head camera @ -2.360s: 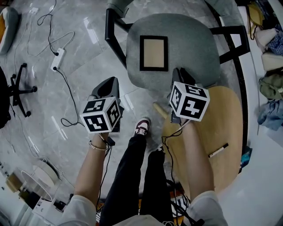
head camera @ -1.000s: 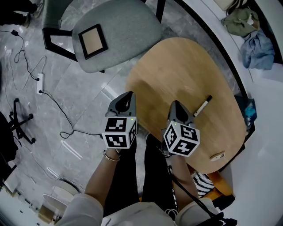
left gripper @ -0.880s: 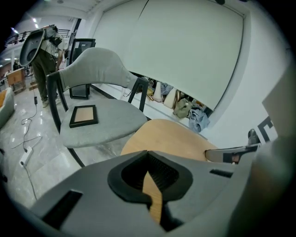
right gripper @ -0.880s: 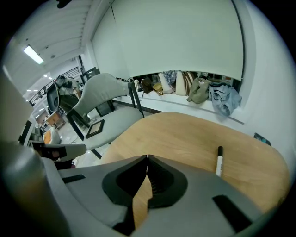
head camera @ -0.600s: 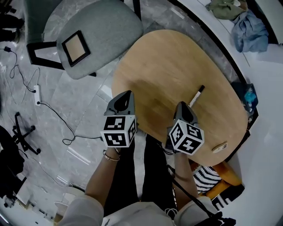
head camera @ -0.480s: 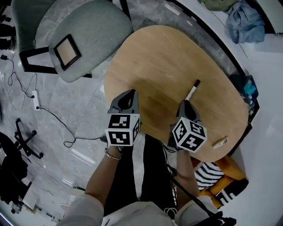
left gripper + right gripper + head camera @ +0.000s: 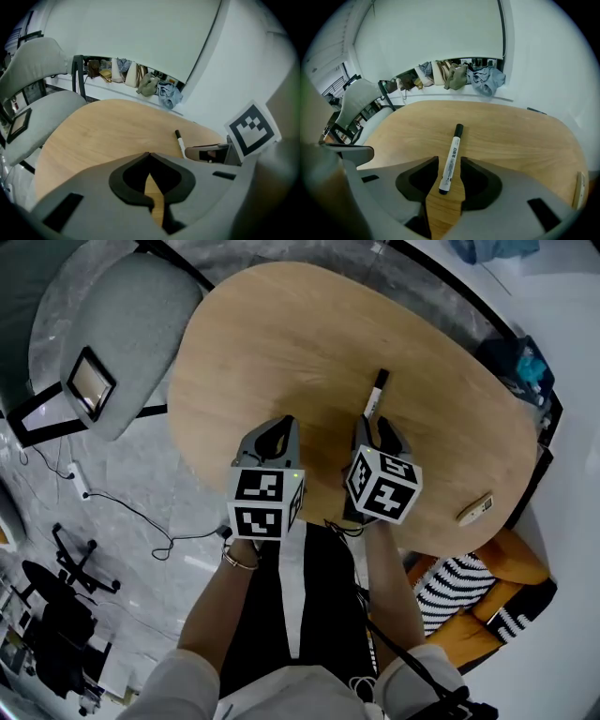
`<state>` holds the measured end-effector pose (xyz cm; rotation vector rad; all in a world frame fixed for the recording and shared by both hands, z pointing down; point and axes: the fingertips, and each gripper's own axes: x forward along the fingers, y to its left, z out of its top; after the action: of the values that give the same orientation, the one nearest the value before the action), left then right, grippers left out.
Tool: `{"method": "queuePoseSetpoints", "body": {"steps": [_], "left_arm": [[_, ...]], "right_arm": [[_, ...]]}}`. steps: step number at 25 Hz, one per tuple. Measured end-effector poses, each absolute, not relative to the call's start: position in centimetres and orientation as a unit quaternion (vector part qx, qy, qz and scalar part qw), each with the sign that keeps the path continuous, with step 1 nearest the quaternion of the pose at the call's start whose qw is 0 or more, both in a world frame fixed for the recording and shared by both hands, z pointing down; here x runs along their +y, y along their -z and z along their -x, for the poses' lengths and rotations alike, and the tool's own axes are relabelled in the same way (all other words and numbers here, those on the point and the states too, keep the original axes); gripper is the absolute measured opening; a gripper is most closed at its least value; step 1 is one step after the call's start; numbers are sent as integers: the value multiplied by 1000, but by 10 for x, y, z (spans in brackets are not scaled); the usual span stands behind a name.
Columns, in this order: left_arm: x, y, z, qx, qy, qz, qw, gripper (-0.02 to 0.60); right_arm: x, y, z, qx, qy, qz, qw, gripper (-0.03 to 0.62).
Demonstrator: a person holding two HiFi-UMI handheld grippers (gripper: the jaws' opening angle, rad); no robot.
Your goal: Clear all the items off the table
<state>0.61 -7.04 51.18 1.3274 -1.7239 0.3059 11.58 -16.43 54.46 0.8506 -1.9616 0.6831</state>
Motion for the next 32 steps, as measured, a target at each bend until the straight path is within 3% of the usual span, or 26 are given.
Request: {"method": "queuePoseSetpoints", "body": {"steps": [7, 13, 20, 32], "left_arm": [[-69, -520, -3, -701, -131, -526, 463, 8], [-61, -521, 7, -711, -126, -515, 462, 8], [-36, -520, 24, -723, -112, -496, 468, 8], [41, -512, 88, -774, -74, -420, 468, 8]], "right_arm": [[-161, -562, -116, -776, -285, -333, 454, 155], [-162, -568, -119, -765, -270, -346, 472, 100], [-158, -558, -116, -772, -267, -340, 466, 81], [-102, -529, -47, -810, -246, -277, 455, 81]]}}
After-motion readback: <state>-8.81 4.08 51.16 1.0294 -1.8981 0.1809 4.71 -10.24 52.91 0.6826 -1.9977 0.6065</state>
